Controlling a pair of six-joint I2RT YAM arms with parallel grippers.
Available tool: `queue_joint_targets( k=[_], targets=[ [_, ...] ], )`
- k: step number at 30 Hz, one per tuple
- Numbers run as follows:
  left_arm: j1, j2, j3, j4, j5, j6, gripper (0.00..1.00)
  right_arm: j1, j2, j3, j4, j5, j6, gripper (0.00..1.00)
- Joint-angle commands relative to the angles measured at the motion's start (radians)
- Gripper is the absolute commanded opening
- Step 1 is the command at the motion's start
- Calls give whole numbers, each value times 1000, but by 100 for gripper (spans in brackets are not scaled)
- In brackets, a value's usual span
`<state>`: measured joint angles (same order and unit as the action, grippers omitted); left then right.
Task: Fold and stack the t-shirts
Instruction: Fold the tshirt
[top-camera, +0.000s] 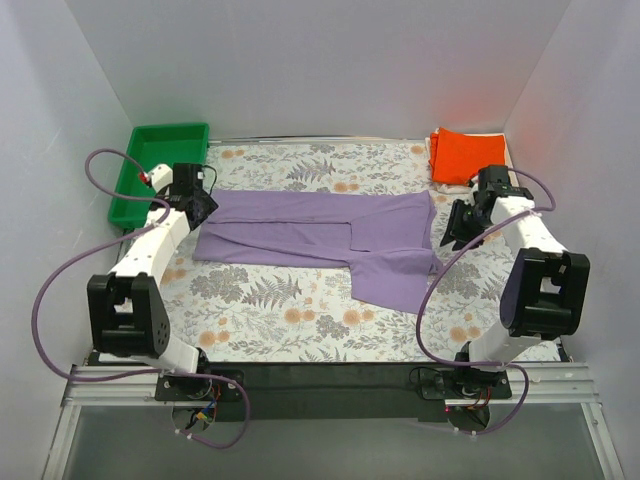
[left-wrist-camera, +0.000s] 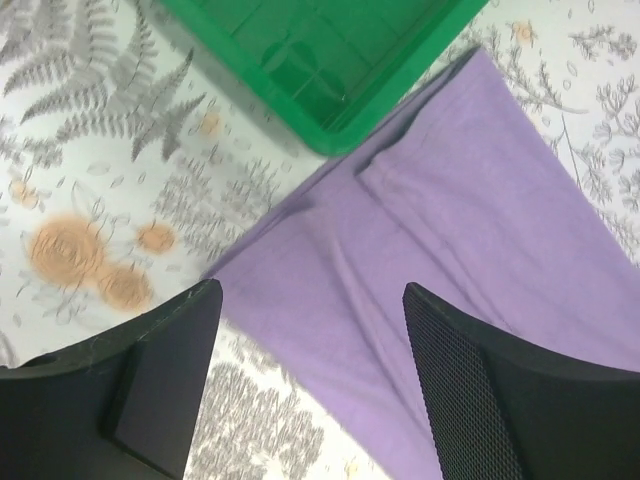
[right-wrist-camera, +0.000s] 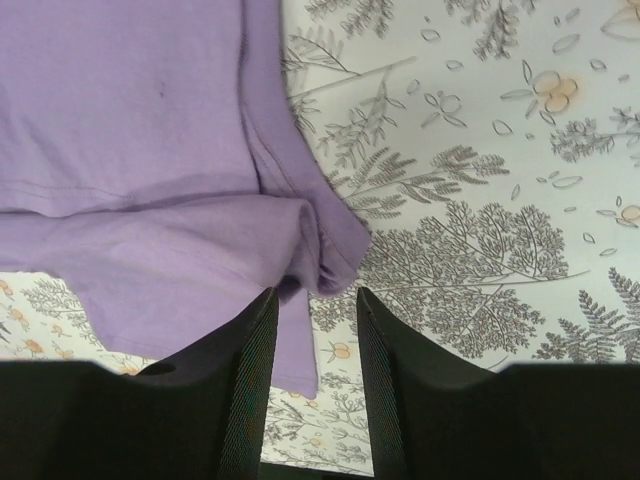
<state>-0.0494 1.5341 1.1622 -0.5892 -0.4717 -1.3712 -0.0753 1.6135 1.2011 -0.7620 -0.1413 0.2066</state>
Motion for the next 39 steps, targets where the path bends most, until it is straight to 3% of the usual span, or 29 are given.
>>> queue_joint_targets(
  k=[1,10,15,22,34,37,39],
  targets=[
    [0,-117,-119,-44,57,-43,68,-55,-67,-109,79,-63,27,38],
    [48,-212,-381,15,136,-149,78,-184,-106,-328,282,-260,117,39],
    [89,-146,-380,84,159,-183,78,-199,-87,-351,349,-293,146,45],
    [103,-46,-357,121,163,-203,78,-202,-49,-383,389,-313,165,45],
    [112,8,-380,172,139,-190,65,-202,2,-440,458,-314,180,42],
    [117,-3,-392,189,146,-186,62,-202,16,-442,466,-319,180,37],
    [118,-9,-407,204,148,-186,56,-202,20,-442,467,-319,180,28]
  ],
)
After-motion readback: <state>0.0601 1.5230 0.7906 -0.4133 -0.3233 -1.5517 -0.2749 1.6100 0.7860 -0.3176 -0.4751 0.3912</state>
